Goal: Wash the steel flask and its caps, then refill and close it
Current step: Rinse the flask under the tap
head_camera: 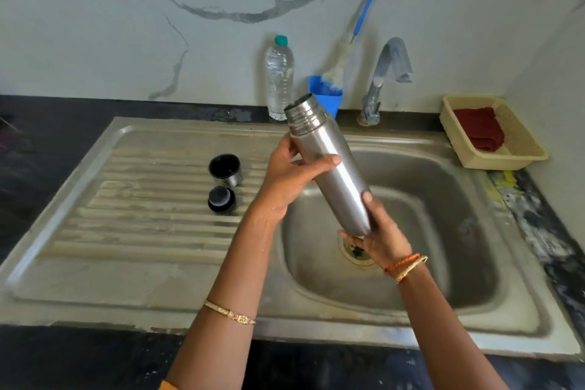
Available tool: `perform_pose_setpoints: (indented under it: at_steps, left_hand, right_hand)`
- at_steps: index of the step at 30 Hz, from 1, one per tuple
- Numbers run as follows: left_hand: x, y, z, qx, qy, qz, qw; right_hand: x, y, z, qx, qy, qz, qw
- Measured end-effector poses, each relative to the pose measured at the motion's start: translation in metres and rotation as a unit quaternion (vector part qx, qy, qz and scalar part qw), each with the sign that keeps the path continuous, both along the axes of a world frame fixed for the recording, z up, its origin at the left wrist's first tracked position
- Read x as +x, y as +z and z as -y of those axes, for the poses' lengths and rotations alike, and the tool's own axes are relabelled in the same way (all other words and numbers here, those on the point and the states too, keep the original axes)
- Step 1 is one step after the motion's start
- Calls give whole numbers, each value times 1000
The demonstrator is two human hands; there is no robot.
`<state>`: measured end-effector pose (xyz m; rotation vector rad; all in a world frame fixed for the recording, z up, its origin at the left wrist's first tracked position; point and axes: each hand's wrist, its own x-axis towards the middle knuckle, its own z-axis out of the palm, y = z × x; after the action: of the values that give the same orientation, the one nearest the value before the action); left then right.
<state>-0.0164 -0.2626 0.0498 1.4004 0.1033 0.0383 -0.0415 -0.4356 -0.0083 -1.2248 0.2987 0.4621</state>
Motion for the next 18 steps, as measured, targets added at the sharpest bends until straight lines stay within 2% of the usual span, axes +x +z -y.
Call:
perform_pose_setpoints:
  at_steps: [2, 4, 8, 10, 11, 13, 18]
  left_hand:
    - [1, 11, -35, 17, 10, 24, 1000]
    - [3, 22, -75, 19, 25, 50, 998]
    - [14, 45, -150, 72, 41, 96, 992]
    - [19, 50, -181, 118, 34, 101, 987]
    - [21, 51, -198, 143, 34, 100, 984]
    - [21, 51, -227, 187, 41, 95, 977]
    - [24, 35, -287, 226, 56, 96, 968]
  right_hand:
    - [4, 7, -27, -137, 45, 101, 984]
    - [12, 19, -62, -252, 72, 166, 951]
    - [32, 27, -135, -357, 84, 320, 873]
    - [42, 30, -177, -422, 97, 357, 828]
    - [48, 29, -201, -428, 98, 360, 823]
    - [56, 26, -246, -396, 106, 364, 836]
    - [68, 12, -327, -358, 111, 332, 866]
